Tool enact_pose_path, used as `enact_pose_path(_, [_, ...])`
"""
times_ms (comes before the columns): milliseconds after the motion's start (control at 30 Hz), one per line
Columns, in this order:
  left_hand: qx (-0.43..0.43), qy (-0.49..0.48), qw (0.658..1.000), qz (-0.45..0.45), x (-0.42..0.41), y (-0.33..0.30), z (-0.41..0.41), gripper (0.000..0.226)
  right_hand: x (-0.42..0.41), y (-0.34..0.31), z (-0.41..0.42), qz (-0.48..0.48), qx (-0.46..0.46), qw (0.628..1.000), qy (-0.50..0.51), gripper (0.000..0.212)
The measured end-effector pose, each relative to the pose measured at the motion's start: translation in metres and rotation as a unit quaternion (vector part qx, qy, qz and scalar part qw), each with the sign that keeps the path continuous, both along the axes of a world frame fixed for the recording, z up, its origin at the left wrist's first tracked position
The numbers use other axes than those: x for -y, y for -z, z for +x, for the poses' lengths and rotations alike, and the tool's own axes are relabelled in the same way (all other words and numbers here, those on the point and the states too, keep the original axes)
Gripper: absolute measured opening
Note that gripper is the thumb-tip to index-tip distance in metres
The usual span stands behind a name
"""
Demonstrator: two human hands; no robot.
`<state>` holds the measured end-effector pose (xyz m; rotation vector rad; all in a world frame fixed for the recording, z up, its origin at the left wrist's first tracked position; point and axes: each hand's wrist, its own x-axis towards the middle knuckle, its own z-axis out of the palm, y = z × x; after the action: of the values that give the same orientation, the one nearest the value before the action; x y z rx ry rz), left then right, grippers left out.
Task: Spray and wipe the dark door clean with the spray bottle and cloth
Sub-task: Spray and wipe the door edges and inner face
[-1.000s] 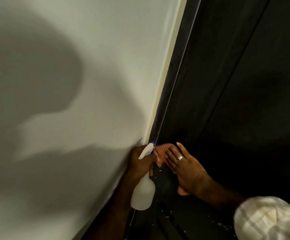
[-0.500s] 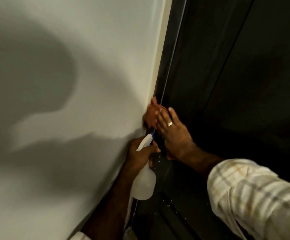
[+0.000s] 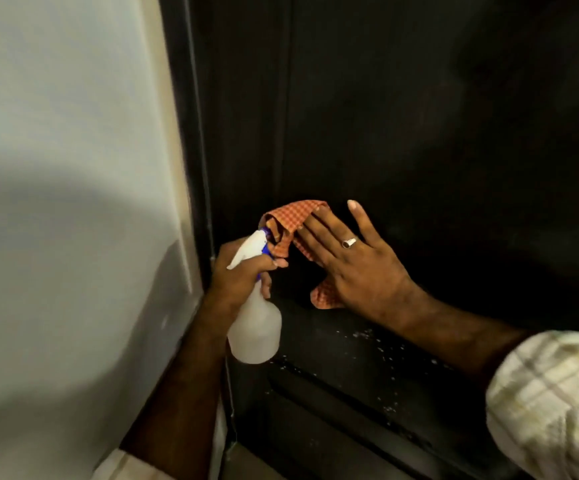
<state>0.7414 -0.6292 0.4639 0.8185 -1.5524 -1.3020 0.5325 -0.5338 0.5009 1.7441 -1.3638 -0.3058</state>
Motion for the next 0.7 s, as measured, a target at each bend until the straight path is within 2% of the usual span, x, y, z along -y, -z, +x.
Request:
enact_pose_path(100, [-0.01, 0.087, 0.996, -0.023, -0.013, 0.0, -0.018, 0.021, -0.056, 0.008, -0.031, -0.024, 0.036, 0.999, 0.011, 0.071])
enact_pose_path(267, [0.005, 0.194, 0.981, -0.014, -0.047, 0.011, -0.048, 0.017, -0.146, 0.038, -0.084, -0.103, 0.087, 0.989, 0.052, 0.068])
enact_pose_path(500, [0.037, 0.25, 0.968, -0.003, -0.087, 0.021, -0.094, 0.017, -0.229, 0.06, -0.117, -0.164, 0.191, 0.965, 0.067, 0.05])
enact_pose_path(567, [0.039, 0.258, 0.965, -0.003, -0.097, 0.022, -0.1, 0.016, -0.229, 0.063, -0.112, -0.188, 0.25, 0.947, 0.072, 0.048])
enact_pose_path(633, [0.043, 0.266, 0.963, 0.002, -0.111, 0.023, -0.11, 0.017, -0.233, 0.067, -0.106, -0.215, 0.325, 0.918, 0.072, 0.054])
enact_pose_path(700, [0.038, 0.269, 0.962, 0.003, -0.125, 0.028, -0.114, 0.016, -0.232, 0.07, -0.095, -0.249, 0.411, 0.876, 0.054, 0.035])
